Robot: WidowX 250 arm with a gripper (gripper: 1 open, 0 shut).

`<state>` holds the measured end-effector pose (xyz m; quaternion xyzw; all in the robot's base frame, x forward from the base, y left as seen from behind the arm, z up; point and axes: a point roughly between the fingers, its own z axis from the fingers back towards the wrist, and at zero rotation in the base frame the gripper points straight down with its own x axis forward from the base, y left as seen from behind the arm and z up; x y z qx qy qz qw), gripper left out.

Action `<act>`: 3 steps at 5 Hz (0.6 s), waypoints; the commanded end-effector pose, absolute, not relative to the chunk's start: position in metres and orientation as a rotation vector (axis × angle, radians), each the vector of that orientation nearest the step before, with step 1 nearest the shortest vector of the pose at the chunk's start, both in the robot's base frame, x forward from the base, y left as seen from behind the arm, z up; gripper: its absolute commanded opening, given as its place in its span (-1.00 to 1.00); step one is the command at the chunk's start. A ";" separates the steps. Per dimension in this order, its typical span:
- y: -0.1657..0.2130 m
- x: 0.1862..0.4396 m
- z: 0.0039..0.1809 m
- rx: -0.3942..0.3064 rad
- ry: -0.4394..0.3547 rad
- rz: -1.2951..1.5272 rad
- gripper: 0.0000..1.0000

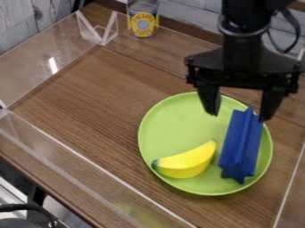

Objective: Put the blue object in the green plate

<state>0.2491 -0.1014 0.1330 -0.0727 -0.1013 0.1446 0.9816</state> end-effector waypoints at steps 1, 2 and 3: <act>-0.104 0.249 0.141 -0.170 -0.265 0.289 1.00; -0.102 0.247 0.142 -0.168 -0.280 0.293 1.00; -0.101 0.248 0.141 -0.166 -0.283 0.293 1.00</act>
